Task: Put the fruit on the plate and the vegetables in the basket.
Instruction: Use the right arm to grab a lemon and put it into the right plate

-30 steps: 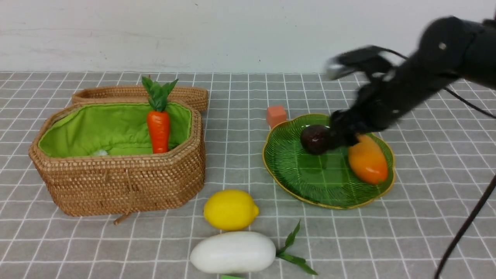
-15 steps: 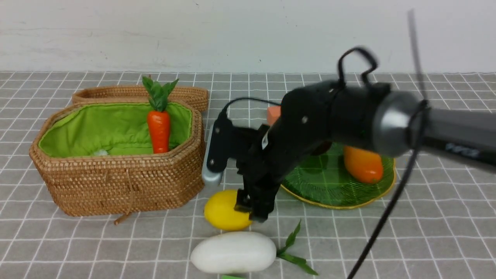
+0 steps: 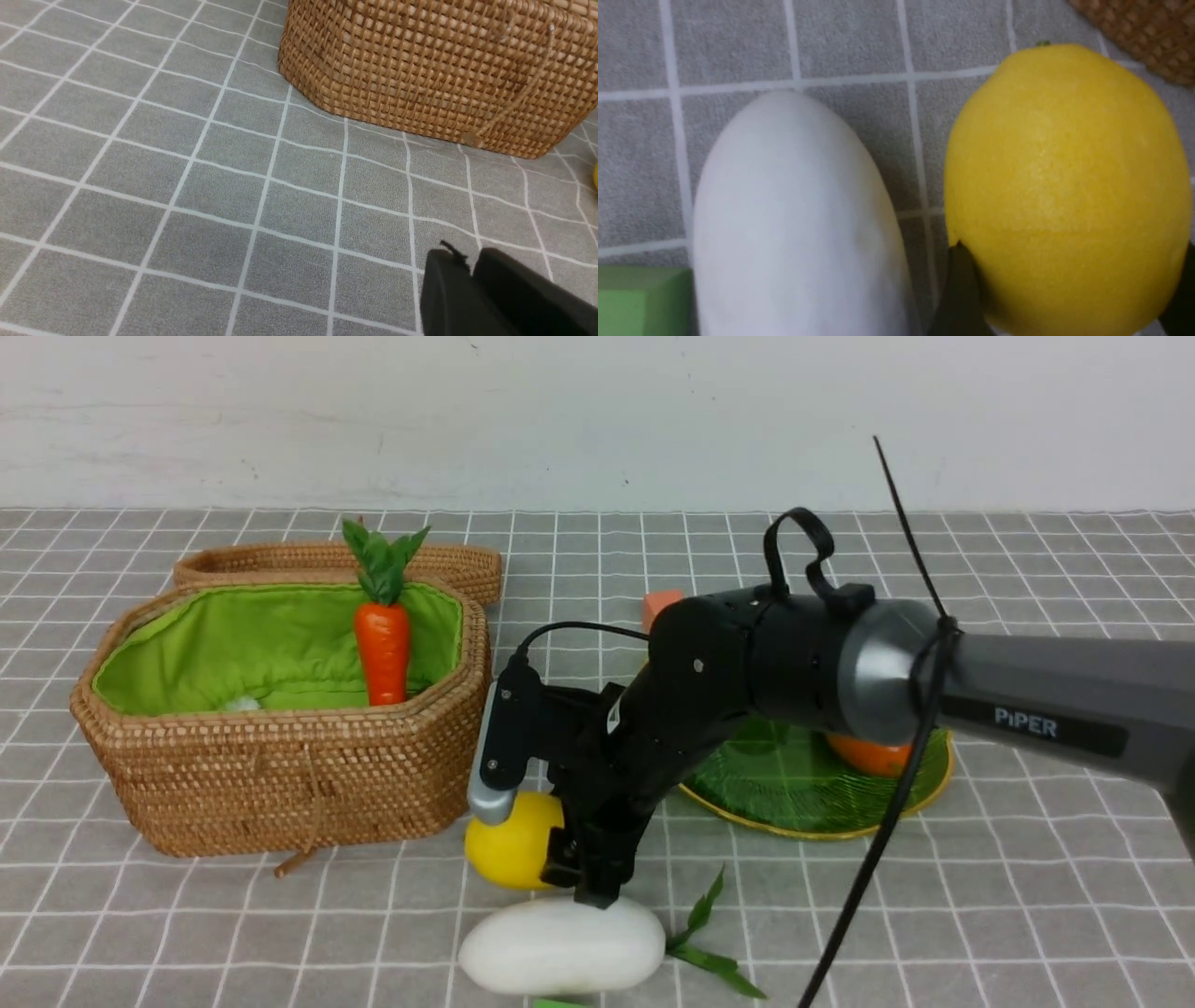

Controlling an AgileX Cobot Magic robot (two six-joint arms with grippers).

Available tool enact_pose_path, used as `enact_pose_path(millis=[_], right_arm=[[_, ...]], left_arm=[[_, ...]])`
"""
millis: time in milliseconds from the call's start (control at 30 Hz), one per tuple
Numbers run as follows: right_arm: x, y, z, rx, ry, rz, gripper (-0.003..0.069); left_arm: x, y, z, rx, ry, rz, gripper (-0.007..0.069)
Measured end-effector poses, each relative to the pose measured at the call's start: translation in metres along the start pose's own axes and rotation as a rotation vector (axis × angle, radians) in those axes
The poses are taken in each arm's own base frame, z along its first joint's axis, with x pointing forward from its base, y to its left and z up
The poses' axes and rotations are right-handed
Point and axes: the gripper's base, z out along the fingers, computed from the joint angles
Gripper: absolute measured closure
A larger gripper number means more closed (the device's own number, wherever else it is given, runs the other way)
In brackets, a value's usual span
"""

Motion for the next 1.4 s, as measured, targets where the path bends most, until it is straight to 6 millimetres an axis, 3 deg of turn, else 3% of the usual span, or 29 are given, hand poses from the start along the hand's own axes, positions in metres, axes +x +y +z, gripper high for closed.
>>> enact_pose_path(millis=[233,400,500,567,667,733,867,1000,1133,1200,1400], right_arm=[[-0.002,0.000,-0.004,0.003,-0.010,0.005,0.0153],[-0.006,-0.010,-0.037,0.051,-0.047,0.071,0.0153],[0.004,-0.026,-0.059,0.096,-0.054,0.151,0.0153],[0.023,-0.047,-0.079,0.155,-0.054,0.275,0.0153],[0.053,-0.071,-0.090,0.207,-0.037,0.422,0.0153],[0.073,-0.084,-0.090,0.232,-0.019,0.521,0.0153],[0.091,-0.091,-0.077,0.230,0.019,0.596,0.0153],[0.095,-0.091,-0.071,0.229,0.040,0.608,0.0149],[0.095,-0.093,-0.071,0.248,0.041,0.620,0.0010],[0.096,-0.093,-0.072,0.252,0.043,0.621,-0.0014],[0.082,-0.086,-0.089,0.248,0.034,0.567,0.0011]], left_arm=[[0.000,0.000,0.000,0.000,0.000,0.000,0.0543],[0.000,0.000,0.000,0.000,0.000,0.000,0.0543],[0.000,0.000,0.000,0.000,0.000,0.000,0.0543],[0.000,0.000,0.000,0.000,0.000,0.000,0.0542],[0.000,0.000,0.000,0.000,0.000,0.000,0.0540],[0.000,0.000,0.000,0.000,0.000,0.000,0.0540],[0.000,0.000,0.000,0.000,0.000,0.000,0.0538],[0.000,0.000,0.000,0.000,0.000,0.000,0.0536],[0.000,0.000,0.000,0.000,0.000,0.000,0.0535],[0.000,0.000,0.000,0.000,0.000,0.000,0.0533],[0.000,0.000,0.000,0.000,0.000,0.000,0.0532]])
